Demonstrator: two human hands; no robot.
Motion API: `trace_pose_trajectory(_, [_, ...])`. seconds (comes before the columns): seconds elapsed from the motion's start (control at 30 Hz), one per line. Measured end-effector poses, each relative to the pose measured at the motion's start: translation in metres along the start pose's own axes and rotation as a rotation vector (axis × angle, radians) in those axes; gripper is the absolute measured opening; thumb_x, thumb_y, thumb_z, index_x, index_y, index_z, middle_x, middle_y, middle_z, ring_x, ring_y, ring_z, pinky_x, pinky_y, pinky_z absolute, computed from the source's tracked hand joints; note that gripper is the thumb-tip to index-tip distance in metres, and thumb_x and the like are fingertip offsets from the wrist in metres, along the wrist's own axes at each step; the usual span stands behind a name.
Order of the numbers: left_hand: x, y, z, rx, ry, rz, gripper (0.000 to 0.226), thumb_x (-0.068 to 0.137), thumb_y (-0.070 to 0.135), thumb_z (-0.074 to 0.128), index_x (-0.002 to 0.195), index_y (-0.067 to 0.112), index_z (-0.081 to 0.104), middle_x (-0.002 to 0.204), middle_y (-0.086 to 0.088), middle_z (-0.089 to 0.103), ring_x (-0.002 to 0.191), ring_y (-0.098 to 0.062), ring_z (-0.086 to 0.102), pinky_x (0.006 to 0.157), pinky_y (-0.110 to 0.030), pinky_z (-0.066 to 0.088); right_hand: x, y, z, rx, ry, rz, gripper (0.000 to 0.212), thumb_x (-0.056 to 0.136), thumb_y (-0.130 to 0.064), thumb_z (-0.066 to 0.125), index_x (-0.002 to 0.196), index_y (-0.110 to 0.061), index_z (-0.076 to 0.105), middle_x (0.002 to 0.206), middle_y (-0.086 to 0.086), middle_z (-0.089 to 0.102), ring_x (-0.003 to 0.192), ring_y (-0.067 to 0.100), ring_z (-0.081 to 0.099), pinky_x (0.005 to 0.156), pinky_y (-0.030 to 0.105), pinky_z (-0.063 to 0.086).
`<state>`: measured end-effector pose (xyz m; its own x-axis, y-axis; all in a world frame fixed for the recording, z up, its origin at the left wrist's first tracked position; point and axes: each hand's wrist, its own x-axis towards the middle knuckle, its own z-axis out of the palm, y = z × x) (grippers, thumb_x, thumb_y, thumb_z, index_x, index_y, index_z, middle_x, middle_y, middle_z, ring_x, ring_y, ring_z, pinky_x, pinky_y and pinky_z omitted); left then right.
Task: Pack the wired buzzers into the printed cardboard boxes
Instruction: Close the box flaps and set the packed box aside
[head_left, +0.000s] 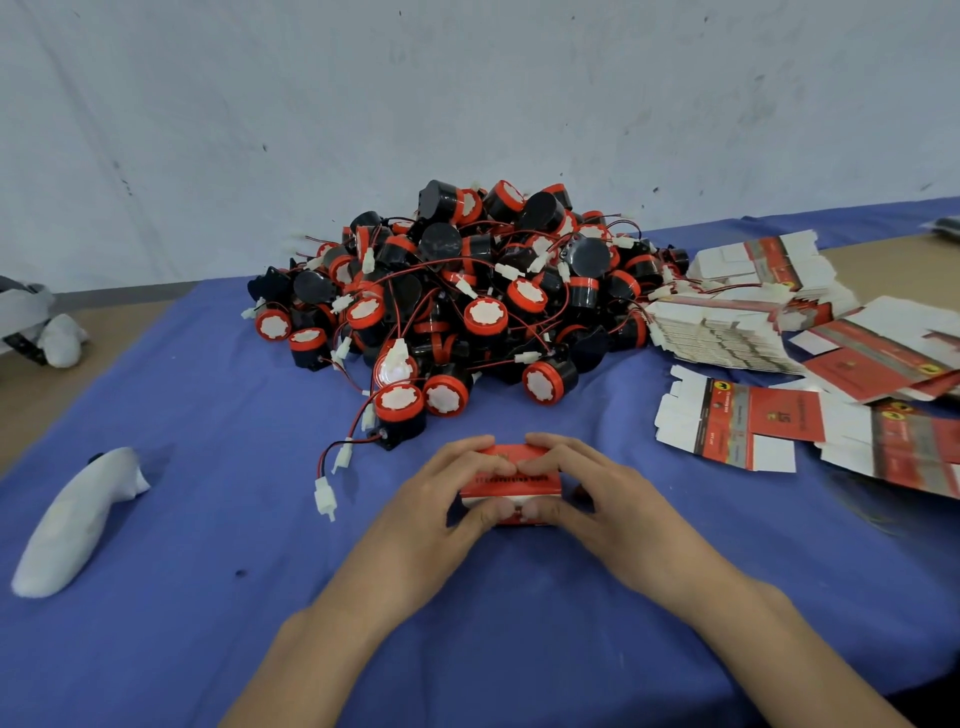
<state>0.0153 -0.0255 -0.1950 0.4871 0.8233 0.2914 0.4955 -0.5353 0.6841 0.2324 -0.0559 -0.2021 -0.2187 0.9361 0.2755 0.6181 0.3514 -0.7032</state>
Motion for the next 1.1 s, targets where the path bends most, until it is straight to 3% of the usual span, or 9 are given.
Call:
trace_pose_trajectory(0.13, [-0.001, 0.000, -0.004, 0.037, -0.033, 0.003, 0.039, 0.083, 0.068, 0.047, 0.122, 0.069, 0.047, 0.143, 0.045, 0.032, 0.130, 0.020, 0.035, 0.098, -0.005, 0.035, -0.002, 0.001, -0.002, 0.013, -0.012, -0.005, 0.045, 0.090, -0.060, 0.052, 0.132, -0.046, 0.054, 0.143, -0.042, 0.037, 0.112, -0.017, 0.051, 0.089, 0.006, 0.040])
trace_pose_trajectory(0.2, [-0.002, 0.000, -0.005, 0.072, -0.051, 0.014, 0.041, 0.086, 0.068, 0.043, 0.127, 0.073, 0.039, 0.146, 0.046, 0.027, 0.132, 0.021, 0.032, 0.098, -0.004, 0.035, -0.003, 0.000, -0.003, 0.013, -0.008, -0.006, 0.048, 0.093, -0.059, 0.049, 0.139, -0.044, 0.048, 0.137, -0.039, 0.046, 0.113, -0.015, 0.053, 0.088, 0.008, 0.042])
trace_pose_trajectory(0.27, [-0.004, 0.000, -0.004, 0.070, -0.047, 0.018, 0.042, 0.091, 0.067, 0.039, 0.132, 0.068, 0.038, 0.148, 0.043, 0.028, 0.133, 0.020, 0.031, 0.100, -0.007, 0.037, -0.004, -0.001, -0.003, 0.047, 0.003, -0.005, 0.046, 0.096, -0.057, 0.047, 0.139, -0.043, 0.048, 0.127, -0.034, 0.055, 0.111, -0.011, 0.056, 0.088, 0.008, 0.043])
trace_pose_trajectory(0.43, [-0.004, 0.001, -0.003, -0.010, 0.006, -0.018, 0.039, 0.095, 0.060, 0.037, 0.133, 0.054, 0.045, 0.142, 0.032, 0.046, 0.129, 0.009, 0.045, 0.100, -0.018, 0.046, -0.003, -0.007, -0.002, 0.111, 0.023, 0.002, 0.032, 0.101, -0.053, 0.042, 0.131, -0.045, 0.052, 0.126, -0.028, 0.059, 0.108, 0.001, 0.062, 0.085, 0.014, 0.047])
trace_pose_trajectory(0.53, [-0.003, 0.004, -0.004, -0.060, 0.034, -0.023, 0.031, 0.096, 0.050, 0.044, 0.127, 0.055, 0.049, 0.138, 0.033, 0.050, 0.126, 0.012, 0.047, 0.099, -0.015, 0.045, -0.002, -0.009, -0.002, 0.089, 0.028, -0.011, 0.028, 0.102, -0.052, 0.040, 0.127, -0.053, 0.052, 0.131, -0.031, 0.054, 0.109, 0.000, 0.060, 0.088, 0.016, 0.048])
trace_pose_trajectory(0.67, [-0.002, 0.004, -0.003, -0.147, 0.042, -0.040, 0.024, 0.099, 0.035, 0.052, 0.115, 0.052, 0.057, 0.134, 0.037, 0.051, 0.126, 0.013, 0.048, 0.098, -0.014, 0.046, -0.003, -0.007, -0.004, 0.067, -0.008, -0.011, 0.034, 0.100, -0.054, 0.038, 0.131, -0.061, 0.051, 0.144, -0.034, 0.043, 0.130, -0.014, 0.043, 0.101, 0.011, 0.041])
trace_pose_trajectory(0.8, [-0.003, 0.001, -0.003, -0.134, 0.032, -0.030, 0.022, 0.100, 0.030, 0.056, 0.119, 0.039, 0.060, 0.129, 0.043, 0.050, 0.120, 0.012, 0.051, 0.097, -0.019, 0.049, -0.004, -0.005, -0.004, 0.084, -0.047, -0.015, 0.037, 0.102, -0.048, 0.041, 0.136, -0.055, 0.051, 0.152, -0.033, 0.036, 0.138, -0.018, 0.031, 0.105, 0.008, 0.036])
trace_pose_trajectory(0.9, [-0.004, 0.000, -0.004, -0.123, 0.038, -0.011, 0.023, 0.100, 0.027, 0.057, 0.107, 0.046, 0.064, 0.137, 0.040, 0.046, 0.127, 0.012, 0.047, 0.096, -0.014, 0.046, -0.006, -0.004, -0.006, 0.062, -0.065, -0.018, 0.040, 0.102, -0.051, 0.040, 0.140, -0.054, 0.049, 0.154, -0.034, 0.032, 0.139, -0.017, 0.029, 0.106, 0.009, 0.037])
trace_pose_trajectory(1.1, [-0.008, -0.003, -0.007, -0.036, 0.027, -0.001, 0.025, 0.095, 0.041, 0.058, 0.116, 0.054, 0.061, 0.142, 0.043, 0.038, 0.131, 0.015, 0.040, 0.100, -0.014, 0.044, -0.009, -0.005, -0.011, -0.107, -0.092, -0.052, 0.044, 0.100, -0.052, 0.047, 0.143, -0.058, 0.043, 0.156, -0.039, 0.024, 0.134, -0.012, 0.041, 0.105, 0.018, 0.042])
